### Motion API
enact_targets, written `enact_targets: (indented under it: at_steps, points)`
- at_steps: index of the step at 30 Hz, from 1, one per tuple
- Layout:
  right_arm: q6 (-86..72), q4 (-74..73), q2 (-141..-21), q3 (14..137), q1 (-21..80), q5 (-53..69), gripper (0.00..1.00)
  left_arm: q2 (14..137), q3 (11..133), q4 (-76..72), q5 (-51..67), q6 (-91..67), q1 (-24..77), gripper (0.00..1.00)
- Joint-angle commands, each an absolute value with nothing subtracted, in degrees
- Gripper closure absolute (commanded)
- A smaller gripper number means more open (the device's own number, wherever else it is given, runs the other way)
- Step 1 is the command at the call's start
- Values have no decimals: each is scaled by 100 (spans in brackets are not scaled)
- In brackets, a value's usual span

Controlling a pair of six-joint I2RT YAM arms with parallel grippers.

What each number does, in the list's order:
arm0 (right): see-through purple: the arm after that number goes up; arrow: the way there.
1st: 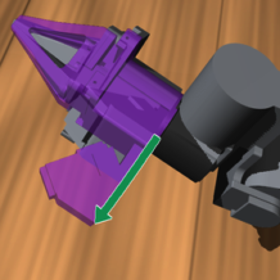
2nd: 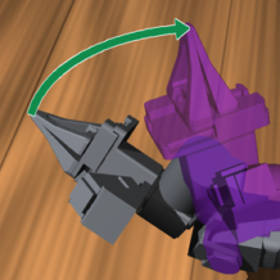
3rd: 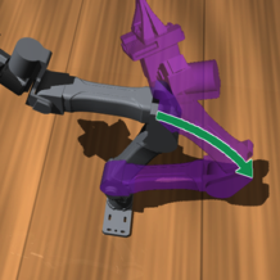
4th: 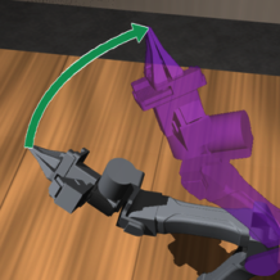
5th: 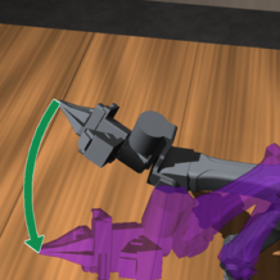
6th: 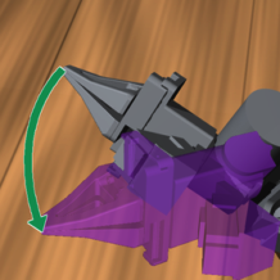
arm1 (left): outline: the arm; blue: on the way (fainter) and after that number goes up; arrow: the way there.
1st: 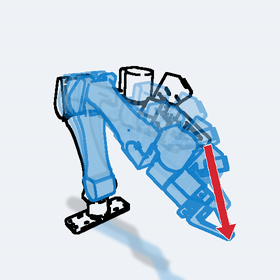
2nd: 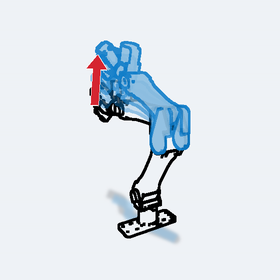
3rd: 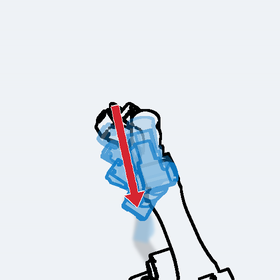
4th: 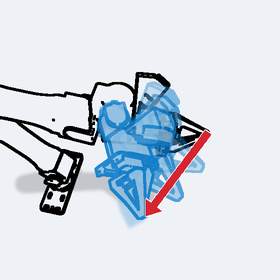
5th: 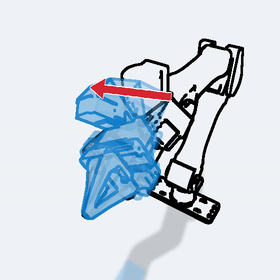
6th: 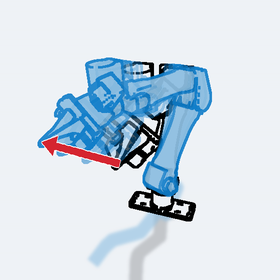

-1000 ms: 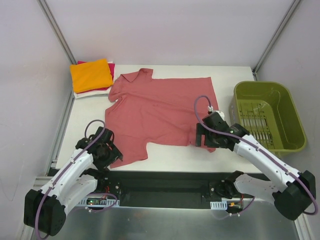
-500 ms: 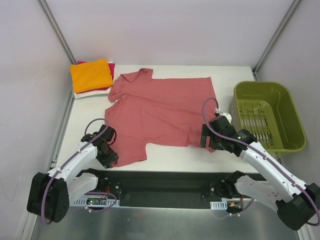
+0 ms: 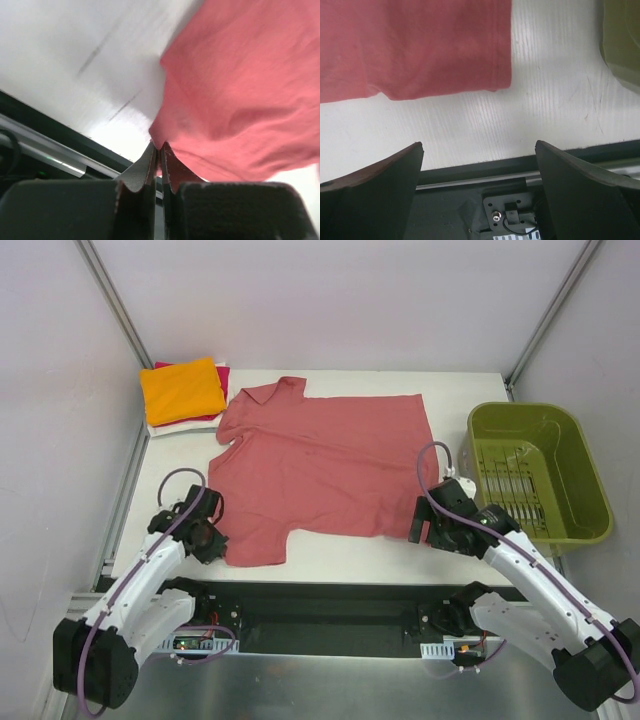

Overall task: Fold and stack the t-shirts
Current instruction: Grap the side of the flattened tshirt closest away from the robot with both arms

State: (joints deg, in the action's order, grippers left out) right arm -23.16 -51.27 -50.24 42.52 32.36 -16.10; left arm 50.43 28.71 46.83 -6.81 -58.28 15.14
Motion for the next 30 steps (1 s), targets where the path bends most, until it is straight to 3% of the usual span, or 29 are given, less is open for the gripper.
enact_targets:
  at_steps: [1,5,9,12,30]
  points:
    - [-2952,-5757,-4790,4123,3120,-1749,3,4553,3550,5509,-1677,-5801,1135,100]
    - [-3067,-5748,-4764,3990,3076,-1679,10,4333,3928,5537,-1775,-5687,818,100]
    - [-3330,-5748,-4799,3929,3067,-1722,30,4315,4289,5555,-2004,-5687,809,100]
    - [-3664,-5696,-4843,3841,3076,-1907,37,4394,4403,5572,-2021,-5599,809,100]
    - [-3805,-4061,-5994,3525,2786,-1591,52,4359,4333,5625,-1977,-5511,791,100]
